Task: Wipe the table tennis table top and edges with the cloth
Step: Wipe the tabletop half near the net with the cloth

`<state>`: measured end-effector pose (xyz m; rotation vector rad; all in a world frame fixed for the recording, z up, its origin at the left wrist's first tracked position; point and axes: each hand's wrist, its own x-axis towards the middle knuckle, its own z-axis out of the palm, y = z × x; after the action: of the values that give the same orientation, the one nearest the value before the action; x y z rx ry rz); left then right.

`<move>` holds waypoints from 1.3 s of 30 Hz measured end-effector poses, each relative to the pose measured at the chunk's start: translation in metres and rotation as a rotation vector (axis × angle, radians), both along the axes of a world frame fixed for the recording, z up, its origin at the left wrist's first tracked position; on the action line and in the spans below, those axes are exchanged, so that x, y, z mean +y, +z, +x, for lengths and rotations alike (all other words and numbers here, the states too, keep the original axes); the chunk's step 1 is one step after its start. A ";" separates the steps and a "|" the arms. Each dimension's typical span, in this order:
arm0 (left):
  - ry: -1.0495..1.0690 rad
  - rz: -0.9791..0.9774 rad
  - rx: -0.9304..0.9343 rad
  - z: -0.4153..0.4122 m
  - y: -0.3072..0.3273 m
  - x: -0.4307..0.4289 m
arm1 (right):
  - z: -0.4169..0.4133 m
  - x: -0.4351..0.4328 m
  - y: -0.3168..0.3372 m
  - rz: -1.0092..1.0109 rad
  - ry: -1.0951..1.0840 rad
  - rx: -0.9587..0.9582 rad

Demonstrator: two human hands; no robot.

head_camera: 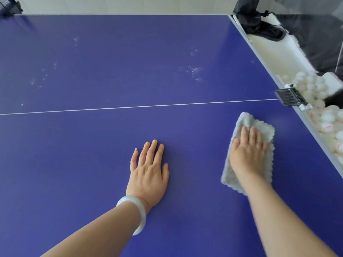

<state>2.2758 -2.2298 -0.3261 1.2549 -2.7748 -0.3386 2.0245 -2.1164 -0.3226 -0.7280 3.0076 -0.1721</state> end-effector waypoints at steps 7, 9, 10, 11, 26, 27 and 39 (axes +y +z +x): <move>-0.007 0.000 0.014 0.001 0.004 0.001 | 0.146 0.018 -0.012 -0.092 0.745 0.001; 0.001 0.003 0.027 0.000 0.004 0.001 | 0.124 0.053 -0.010 -0.077 0.907 -0.028; 0.007 0.003 0.034 0.000 0.003 0.001 | 0.101 0.069 -0.009 -0.059 0.879 -0.006; 0.008 0.001 0.038 0.000 0.003 0.001 | 0.075 0.085 -0.008 -0.033 0.777 0.030; -0.304 -0.152 -0.009 -0.065 0.016 0.033 | -0.012 0.107 -0.007 0.090 0.143 -0.018; -0.389 -0.133 -0.022 -0.086 0.015 0.042 | -0.014 0.108 -0.007 0.080 0.202 -0.022; -0.362 -0.027 -0.020 -0.132 -0.005 0.070 | -0.152 0.060 -0.002 0.052 0.651 0.000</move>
<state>2.1435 -2.1600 -0.3308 0.7481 -3.0050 -0.3092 1.8723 -2.0569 -0.3250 -1.6270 2.5837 -0.0639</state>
